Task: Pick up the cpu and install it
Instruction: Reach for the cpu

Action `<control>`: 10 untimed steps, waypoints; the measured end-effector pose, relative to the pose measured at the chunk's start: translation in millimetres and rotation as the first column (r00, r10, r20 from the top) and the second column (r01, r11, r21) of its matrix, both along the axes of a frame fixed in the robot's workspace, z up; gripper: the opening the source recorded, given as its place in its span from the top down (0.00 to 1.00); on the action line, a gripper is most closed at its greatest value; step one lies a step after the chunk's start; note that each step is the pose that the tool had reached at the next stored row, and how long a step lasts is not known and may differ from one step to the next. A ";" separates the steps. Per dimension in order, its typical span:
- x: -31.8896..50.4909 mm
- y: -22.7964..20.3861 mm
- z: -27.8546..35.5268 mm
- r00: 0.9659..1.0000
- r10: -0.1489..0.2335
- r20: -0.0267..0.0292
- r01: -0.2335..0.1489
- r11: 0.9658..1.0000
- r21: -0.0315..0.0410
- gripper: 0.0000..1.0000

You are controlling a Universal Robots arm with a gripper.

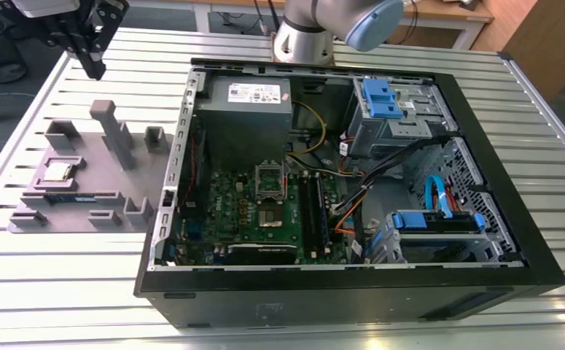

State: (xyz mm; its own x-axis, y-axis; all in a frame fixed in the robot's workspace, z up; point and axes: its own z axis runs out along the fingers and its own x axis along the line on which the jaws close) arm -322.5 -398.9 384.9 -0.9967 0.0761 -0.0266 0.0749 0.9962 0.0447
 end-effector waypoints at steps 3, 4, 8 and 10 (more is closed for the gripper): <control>-0.9 0.0 -0.2 1.000 0.000 0.000 0.000 1.000 0.000 0.89; -0.9 0.0 -0.2 1.000 0.000 0.000 0.000 1.000 0.000 0.89; -1.5 0.0 -0.2 1.000 0.000 0.000 0.000 1.000 0.000 0.89; -1.7 0.0 -0.2 1.000 0.000 0.000 0.000 1.000 0.000 0.89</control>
State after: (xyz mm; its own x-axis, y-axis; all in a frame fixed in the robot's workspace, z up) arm -324.2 -399.0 384.7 -0.9967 0.0761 -0.0266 0.0749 0.9962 0.0447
